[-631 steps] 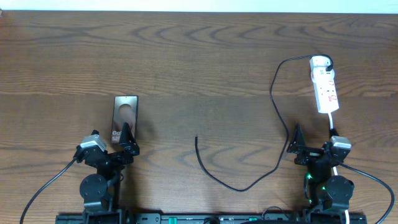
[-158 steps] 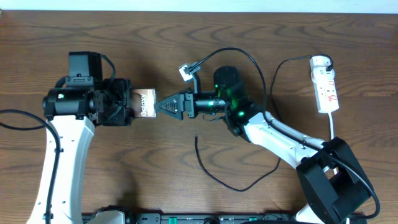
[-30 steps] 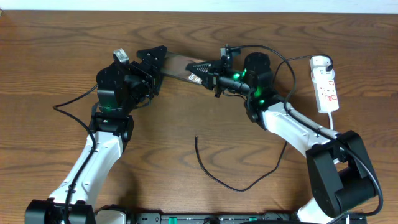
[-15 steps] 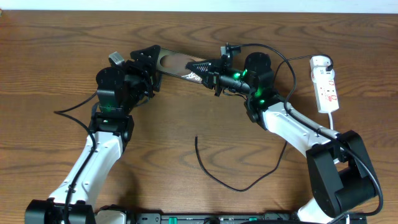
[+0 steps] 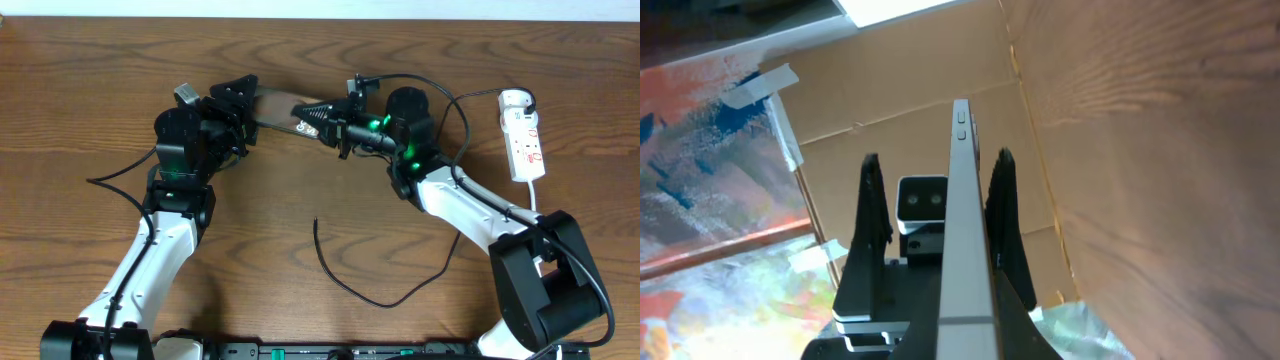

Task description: Plug charger to phone and switch on socket

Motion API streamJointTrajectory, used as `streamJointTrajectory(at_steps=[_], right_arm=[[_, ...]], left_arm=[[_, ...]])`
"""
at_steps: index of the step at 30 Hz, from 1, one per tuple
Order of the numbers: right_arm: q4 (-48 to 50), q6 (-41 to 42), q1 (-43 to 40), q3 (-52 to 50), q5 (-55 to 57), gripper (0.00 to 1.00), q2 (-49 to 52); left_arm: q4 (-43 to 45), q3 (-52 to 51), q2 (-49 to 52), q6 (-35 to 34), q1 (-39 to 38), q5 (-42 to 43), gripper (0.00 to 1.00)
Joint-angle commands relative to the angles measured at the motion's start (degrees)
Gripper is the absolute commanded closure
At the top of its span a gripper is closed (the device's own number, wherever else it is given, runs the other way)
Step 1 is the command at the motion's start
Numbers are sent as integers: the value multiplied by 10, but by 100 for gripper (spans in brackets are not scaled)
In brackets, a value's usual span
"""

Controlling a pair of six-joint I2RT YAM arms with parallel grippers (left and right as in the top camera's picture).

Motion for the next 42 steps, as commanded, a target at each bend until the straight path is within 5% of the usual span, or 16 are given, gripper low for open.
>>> streamJointTrajectory(at_steps=[1, 5, 17, 27, 30, 36, 42], right_arm=[[7, 26, 3, 10, -7, 99, -9], [7, 26, 4, 10, -7, 99, -9], [7, 26, 4, 10, -7, 98, -9], [7, 25, 4, 10, -7, 98, -9], [7, 23, 4, 10, -7, 88, -9], [7, -3, 4, 10, -7, 45, -9], [7, -25, 1, 10, -6, 12, -9]], left_arm=[[2, -1, -1, 25, 3, -8, 39], [2, -1, 1, 26, 3, -8, 43], [2, -1, 2, 26, 3, -14, 92], [2, -1, 2, 26, 3, -14, 93], [2, -1, 2, 26, 3, -14, 93], [2, -1, 2, 26, 6, -14, 93], [0, -1, 2, 31, 23, 0, 93]])
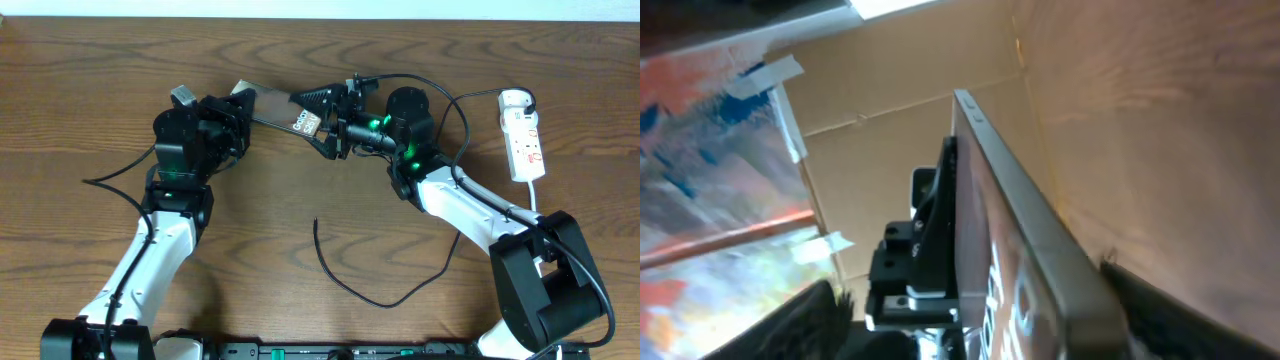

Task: Plug charger to phone and switch on socket
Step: 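Release the phone from the right gripper and pull it away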

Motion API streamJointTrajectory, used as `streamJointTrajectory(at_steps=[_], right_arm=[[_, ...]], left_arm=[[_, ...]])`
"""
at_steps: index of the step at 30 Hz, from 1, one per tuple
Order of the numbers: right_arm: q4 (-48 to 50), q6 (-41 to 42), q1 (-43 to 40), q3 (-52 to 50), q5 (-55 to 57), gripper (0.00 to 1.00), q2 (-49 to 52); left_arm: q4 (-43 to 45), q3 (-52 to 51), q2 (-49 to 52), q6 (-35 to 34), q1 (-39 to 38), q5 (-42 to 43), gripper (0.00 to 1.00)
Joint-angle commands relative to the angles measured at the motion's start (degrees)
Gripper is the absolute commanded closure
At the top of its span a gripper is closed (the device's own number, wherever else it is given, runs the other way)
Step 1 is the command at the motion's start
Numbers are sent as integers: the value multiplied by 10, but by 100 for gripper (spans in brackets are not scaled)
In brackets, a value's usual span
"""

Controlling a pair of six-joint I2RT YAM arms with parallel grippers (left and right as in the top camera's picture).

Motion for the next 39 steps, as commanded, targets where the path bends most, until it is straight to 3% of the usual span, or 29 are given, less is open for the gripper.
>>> streamJointTrajectory(at_steps=[1, 2, 8, 18, 20, 23, 28, 32, 39], right_arm=[[0, -33, -2, 10, 0, 7, -8], [0, -43, -3, 10, 0, 1, -8], [-1, -139, -28, 10, 0, 1, -8], [-37, -349, -65, 19, -22, 1, -8], [-122, -405, -65, 45, -24, 1, -8], [-328, -525, -58, 112, 1, 1, -8], [-696, -692, -6, 231, 221, 1, -8], [-831, -693, 70, 246, 363, 1, -8], [-869, -549, 198, 203, 501, 4, 12]], left_arm=[[9, 2, -1, 9, 18, 14, 93], [9, 2, -1, 10, 24, 18, 93], [9, 2, -1, 14, 102, 96, 93], [128, 2, -1, 2, 335, 429, 93], [127, 2, -1, 2, 365, 479, 93], [128, 2, -1, 2, 393, 517, 93], [128, 2, -1, 5, 413, 528, 93], [127, 2, -1, 16, 416, 525, 93], [127, 2, -1, 16, 416, 525, 93]])
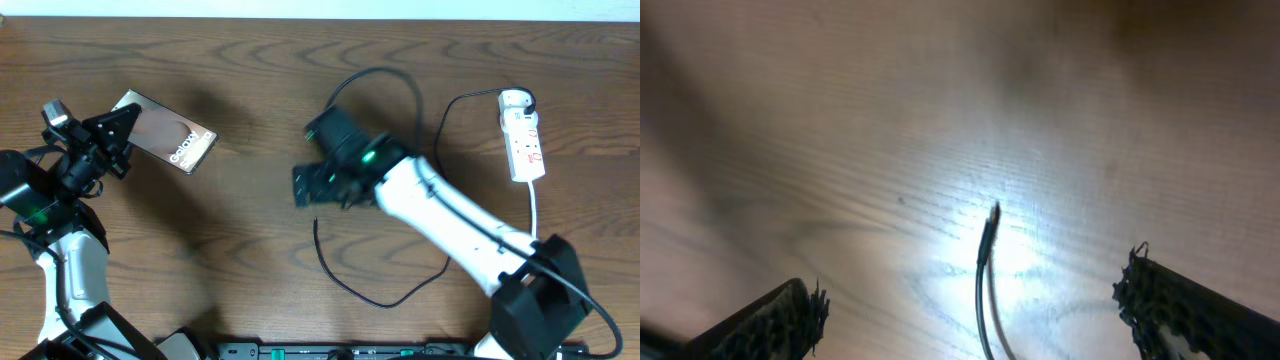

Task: Plug charger to phone and switch on socket
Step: 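Release the phone from the right gripper and pull it away, then lower the right gripper onto the black cable's plug end and grasp it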

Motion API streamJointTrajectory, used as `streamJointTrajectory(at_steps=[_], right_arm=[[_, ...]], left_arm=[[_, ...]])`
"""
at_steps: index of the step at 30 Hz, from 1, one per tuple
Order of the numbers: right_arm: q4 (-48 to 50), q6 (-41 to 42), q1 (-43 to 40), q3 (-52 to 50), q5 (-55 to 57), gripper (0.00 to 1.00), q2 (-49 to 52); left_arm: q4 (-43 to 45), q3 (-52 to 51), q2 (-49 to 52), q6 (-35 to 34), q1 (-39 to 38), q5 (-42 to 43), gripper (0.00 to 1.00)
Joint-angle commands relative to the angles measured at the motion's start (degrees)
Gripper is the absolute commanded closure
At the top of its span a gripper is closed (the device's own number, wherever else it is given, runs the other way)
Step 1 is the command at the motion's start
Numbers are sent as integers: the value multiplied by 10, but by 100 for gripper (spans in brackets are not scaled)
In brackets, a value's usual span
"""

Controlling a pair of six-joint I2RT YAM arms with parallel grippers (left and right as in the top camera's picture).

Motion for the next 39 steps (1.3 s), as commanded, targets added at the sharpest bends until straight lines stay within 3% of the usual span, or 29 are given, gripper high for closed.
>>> streamJointTrajectory(at_steps=[1, 5, 11, 15, 20, 22, 24, 27, 30, 39], right_arm=[[-3, 84, 47, -21, 130, 4, 19], [-20, 125, 72, -22, 180, 14, 51], [-30, 130, 67, -22, 135, 18, 125], [-36, 123, 50, -22, 101, 31, 129], [-38, 115, 58, -23, 97, 32, 129], [-38, 112, 61, -23, 97, 36, 129], [-38, 111, 63, -23, 97, 45, 129], [-40, 111, 63, -23, 96, 73, 129], [-43, 111, 63, -23, 94, 88, 129], [-47, 111, 63, -23, 90, 99, 129]], left_arm=[[7, 5, -5, 4, 3, 14, 93], [7, 5, -5, 4, 3, 21, 93], [7, 5, -5, 6, 3, 24, 93], [7, 5, -5, 6, 3, 24, 93], [7, 5, -5, 6, 3, 21, 93], [7, 5, -5, 6, 3, 20, 93], [7, 5, -5, 6, 3, 20, 93], [7, 5, -5, 8, 3, 21, 93], [7, 5, -5, 15, 3, 21, 93], [7, 5, -5, 15, 3, 21, 93]])
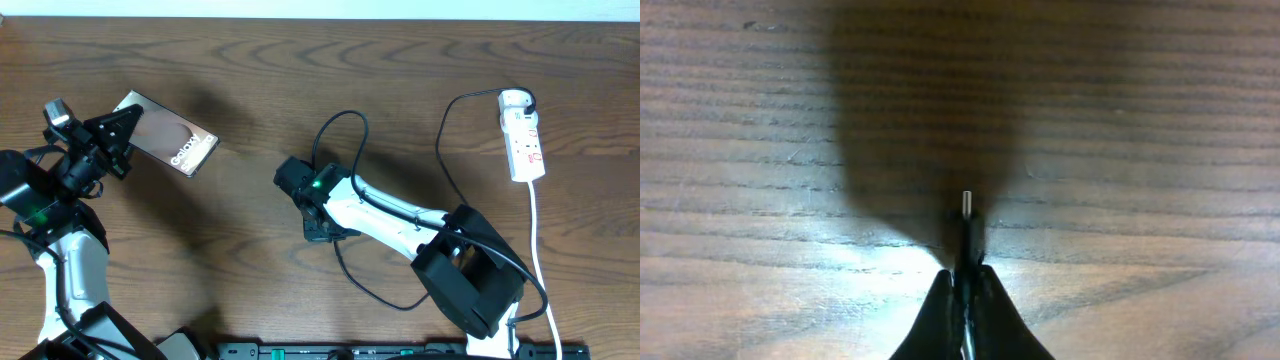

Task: Plug charger to phone and switch on socket
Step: 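Lower the right gripper onto the black cable's plug end and grasp it, then lift the cable plug with the right gripper toward the phone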

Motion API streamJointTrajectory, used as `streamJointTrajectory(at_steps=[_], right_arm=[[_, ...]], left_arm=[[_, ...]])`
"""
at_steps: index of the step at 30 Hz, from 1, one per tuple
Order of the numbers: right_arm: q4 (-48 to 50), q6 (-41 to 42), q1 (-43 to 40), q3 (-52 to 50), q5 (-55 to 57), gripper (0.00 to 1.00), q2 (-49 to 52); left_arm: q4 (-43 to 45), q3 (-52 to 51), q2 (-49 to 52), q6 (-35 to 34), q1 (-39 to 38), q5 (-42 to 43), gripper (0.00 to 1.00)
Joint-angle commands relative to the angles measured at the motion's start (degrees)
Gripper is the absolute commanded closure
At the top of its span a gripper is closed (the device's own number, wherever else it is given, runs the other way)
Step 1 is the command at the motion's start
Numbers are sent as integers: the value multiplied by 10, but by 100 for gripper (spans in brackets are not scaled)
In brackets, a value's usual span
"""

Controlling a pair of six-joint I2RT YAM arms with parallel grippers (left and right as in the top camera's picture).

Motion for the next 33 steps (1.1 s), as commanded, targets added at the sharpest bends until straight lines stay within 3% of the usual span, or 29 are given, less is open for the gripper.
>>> streamJointTrajectory(at_steps=[1, 8, 14, 20, 33], right_arm=[[-3, 2, 2, 2, 0, 99, -7], [-9, 2, 2, 2, -3, 76, -7], [-13, 2, 5, -2, -8, 76, -7], [-12, 2, 9, -4, -8, 85, -7], [-10, 2, 9, -10, -10, 83, -6]], left_arm=[[7, 5, -5, 8, 3, 8, 93], [7, 5, -5, 8, 3, 8, 93], [7, 5, -5, 8, 3, 8, 93], [7, 5, -5, 12, 3, 8, 93], [7, 5, -5, 12, 3, 10, 93]])
